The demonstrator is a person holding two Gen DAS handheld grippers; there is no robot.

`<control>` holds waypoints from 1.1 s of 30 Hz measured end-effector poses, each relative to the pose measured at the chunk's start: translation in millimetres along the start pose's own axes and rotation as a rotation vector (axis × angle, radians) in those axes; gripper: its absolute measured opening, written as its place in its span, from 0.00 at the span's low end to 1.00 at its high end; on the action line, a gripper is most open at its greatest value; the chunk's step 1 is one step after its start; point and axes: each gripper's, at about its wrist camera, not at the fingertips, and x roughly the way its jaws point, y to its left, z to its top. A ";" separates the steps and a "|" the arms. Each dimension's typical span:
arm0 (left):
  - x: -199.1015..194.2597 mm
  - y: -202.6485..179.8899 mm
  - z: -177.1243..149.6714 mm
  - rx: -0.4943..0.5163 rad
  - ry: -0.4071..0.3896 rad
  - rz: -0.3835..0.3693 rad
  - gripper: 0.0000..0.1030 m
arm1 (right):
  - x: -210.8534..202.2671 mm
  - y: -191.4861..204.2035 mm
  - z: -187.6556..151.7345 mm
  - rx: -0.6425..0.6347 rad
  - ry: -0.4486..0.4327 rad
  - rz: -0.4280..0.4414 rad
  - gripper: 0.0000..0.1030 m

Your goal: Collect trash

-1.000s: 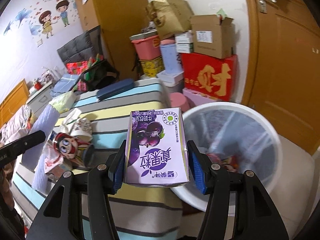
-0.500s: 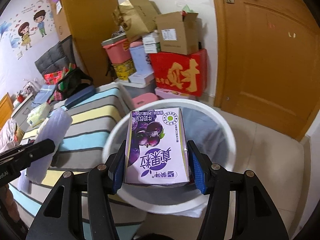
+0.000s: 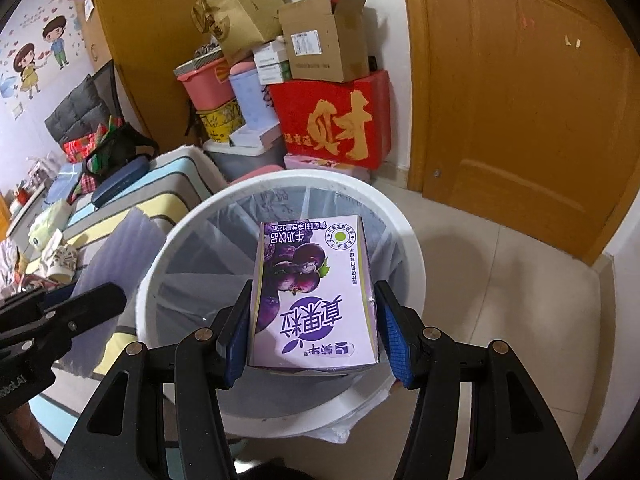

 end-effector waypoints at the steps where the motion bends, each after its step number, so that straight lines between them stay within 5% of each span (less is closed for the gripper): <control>1: 2.3 0.7 1.1 -0.003 0.004 0.000 0.26 | 0.9 0.1 -0.5 -0.009 0.000 -0.004 0.56; 8: 2.4 6.1 3.1 -0.011 -0.013 0.020 0.52 | 3.0 -2.8 -1.0 -0.017 0.010 -0.014 0.57; 33: -66.7 33.5 -20.5 -0.058 -0.105 0.107 0.55 | -27.5 27.7 -3.5 -0.020 -0.085 0.004 0.61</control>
